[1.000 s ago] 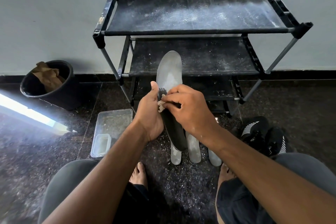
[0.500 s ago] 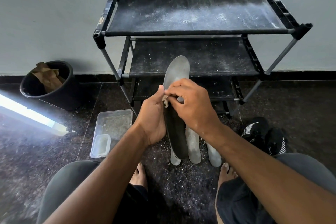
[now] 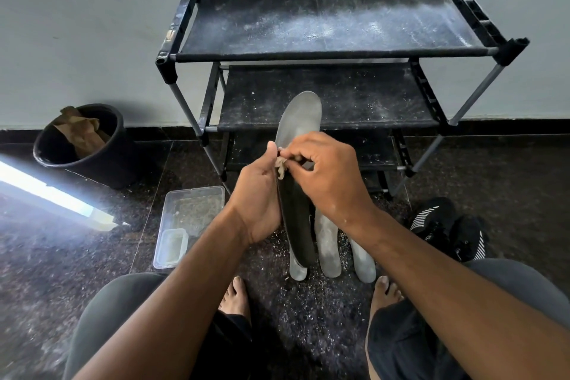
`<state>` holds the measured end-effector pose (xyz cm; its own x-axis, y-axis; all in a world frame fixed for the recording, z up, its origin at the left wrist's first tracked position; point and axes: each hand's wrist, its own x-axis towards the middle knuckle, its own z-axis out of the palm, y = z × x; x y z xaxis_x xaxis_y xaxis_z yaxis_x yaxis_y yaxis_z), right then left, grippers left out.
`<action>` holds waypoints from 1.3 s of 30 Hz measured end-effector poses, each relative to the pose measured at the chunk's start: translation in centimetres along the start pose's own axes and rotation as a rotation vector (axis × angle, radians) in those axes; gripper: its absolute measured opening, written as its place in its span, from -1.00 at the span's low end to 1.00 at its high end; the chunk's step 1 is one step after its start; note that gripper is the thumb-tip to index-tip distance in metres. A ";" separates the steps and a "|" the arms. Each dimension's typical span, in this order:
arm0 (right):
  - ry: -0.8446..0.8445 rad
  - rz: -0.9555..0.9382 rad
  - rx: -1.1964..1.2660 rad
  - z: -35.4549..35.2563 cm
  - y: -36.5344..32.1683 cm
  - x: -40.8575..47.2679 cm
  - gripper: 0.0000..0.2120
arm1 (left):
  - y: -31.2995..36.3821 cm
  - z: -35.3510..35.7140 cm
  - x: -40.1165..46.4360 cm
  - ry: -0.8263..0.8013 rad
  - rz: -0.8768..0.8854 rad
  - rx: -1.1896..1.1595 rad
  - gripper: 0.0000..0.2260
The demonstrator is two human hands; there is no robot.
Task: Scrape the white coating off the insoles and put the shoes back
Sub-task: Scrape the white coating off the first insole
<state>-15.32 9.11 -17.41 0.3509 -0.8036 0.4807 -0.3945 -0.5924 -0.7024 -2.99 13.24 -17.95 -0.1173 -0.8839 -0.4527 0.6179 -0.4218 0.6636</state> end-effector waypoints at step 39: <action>-0.151 -0.115 -0.021 0.9 -0.9 -1.6 -0.89 | 0.4 -1.6 0.9 0.037 0.058 -0.041 -0.28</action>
<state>-14.75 11.03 -18.00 0.5175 -0.7136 0.4722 -0.3616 -0.6825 -0.6352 -1.57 12.59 -19.07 -0.0515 -0.8982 -0.4365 0.6543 -0.3606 0.6647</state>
